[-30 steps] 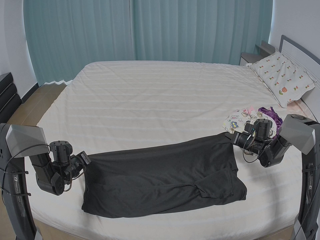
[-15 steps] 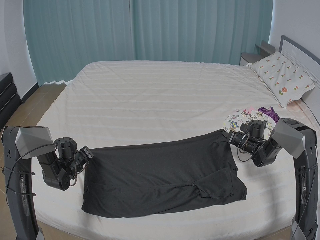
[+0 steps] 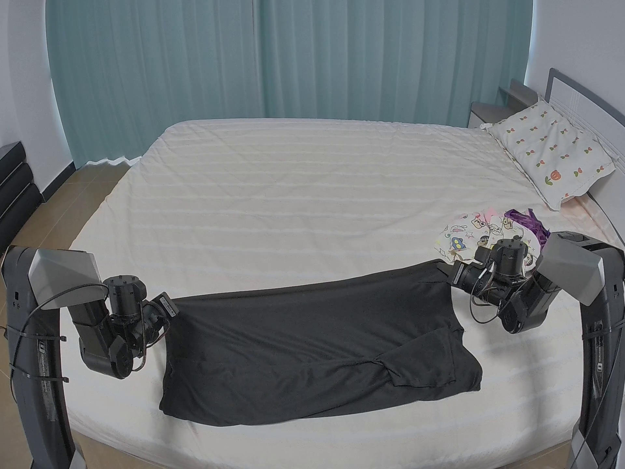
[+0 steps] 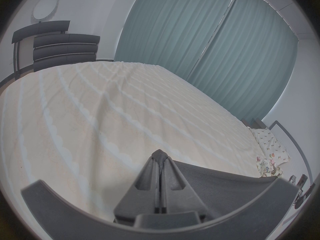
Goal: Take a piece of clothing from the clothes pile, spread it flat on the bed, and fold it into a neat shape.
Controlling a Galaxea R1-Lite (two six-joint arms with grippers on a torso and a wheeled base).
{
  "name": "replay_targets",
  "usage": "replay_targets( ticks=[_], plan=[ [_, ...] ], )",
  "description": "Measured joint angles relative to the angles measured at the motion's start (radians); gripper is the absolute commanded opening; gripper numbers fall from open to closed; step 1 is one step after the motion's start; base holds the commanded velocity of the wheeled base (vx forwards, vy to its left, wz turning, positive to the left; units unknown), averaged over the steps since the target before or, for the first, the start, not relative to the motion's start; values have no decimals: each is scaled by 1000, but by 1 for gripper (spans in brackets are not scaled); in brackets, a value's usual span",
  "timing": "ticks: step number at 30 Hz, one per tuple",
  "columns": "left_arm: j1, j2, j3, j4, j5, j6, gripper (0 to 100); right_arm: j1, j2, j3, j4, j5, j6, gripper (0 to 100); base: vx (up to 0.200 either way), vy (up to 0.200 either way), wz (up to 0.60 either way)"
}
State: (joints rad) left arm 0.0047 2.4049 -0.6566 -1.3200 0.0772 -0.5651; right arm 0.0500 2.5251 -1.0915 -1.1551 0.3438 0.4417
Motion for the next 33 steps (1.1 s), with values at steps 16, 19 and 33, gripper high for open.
replay_targets(
  ticks=[16,19,33],
  plan=[
    [-6,1,245,-164,-31,46,0,-20,-36,267,-121,80,-81,0,0,0,0],
    [-7,28,294,-206,-44,93,0,-21,-35,303,-126,85,-103,0,0,0,0],
    [-40,126,392,-234,-51,125,100,-19,-8,389,-120,88,-157,100,0,0,0]
  ],
)
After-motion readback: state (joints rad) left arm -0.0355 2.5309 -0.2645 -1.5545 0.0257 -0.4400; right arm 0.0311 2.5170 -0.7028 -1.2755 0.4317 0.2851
